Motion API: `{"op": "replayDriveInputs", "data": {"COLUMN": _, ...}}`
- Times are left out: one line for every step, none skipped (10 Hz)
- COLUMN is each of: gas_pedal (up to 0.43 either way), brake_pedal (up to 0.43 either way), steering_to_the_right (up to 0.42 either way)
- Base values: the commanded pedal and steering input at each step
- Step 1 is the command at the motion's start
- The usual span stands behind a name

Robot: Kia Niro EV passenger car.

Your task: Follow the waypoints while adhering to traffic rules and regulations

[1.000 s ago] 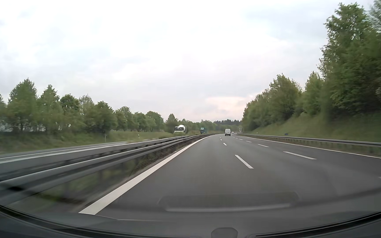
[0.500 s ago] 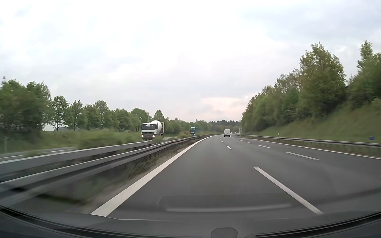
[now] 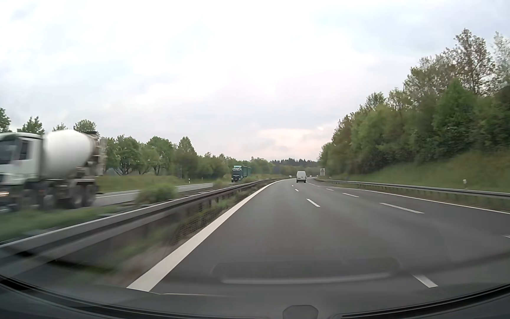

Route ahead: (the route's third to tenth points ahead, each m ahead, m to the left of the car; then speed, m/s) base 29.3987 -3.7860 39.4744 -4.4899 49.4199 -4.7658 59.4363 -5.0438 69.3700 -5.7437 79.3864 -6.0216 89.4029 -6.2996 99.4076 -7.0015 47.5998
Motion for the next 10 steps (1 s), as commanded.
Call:
{"op": "replayDriveInputs", "data": {"gas_pedal": 0.469, "brake_pedal": 0.0, "steering_to_the_right": 0.012}}
{"op": "replayDriveInputs", "data": {"gas_pedal": 0.469, "brake_pedal": 0.0, "steering_to_the_right": 0.012}}
{"op": "replayDriveInputs", "data": {"gas_pedal": 0.469, "brake_pedal": 0.0, "steering_to_the_right": 0.012}}
{"op": "replayDriveInputs", "data": {"gas_pedal": 0.469, "brake_pedal": 0.0, "steering_to_the_right": 0.01}}
{"op": "replayDriveInputs", "data": {"gas_pedal": 0.469, "brake_pedal": 0.0, "steering_to_the_right": 0.009}}
{"op": "replayDriveInputs", "data": {"gas_pedal": 0.469, "brake_pedal": 0.0, "steering_to_the_right": 0.009}}
{"op": "replayDriveInputs", "data": {"gas_pedal": 0.469, "brake_pedal": 0.0, "steering_to_the_right": 0.009}}
{"op": "replayDriveInputs", "data": {"gas_pedal": 0.469, "brake_pedal": 0.0, "steering_to_the_right": 0.009}}
{"op": "replayDriveInputs", "data": {"gas_pedal": 0.469, "brake_pedal": 0.0, "steering_to_the_right": 0.008}}
{"op": "replayDriveInputs", "data": {"gas_pedal": 0.469, "brake_pedal": 0.0, "steering_to_the_right": 0.006}}
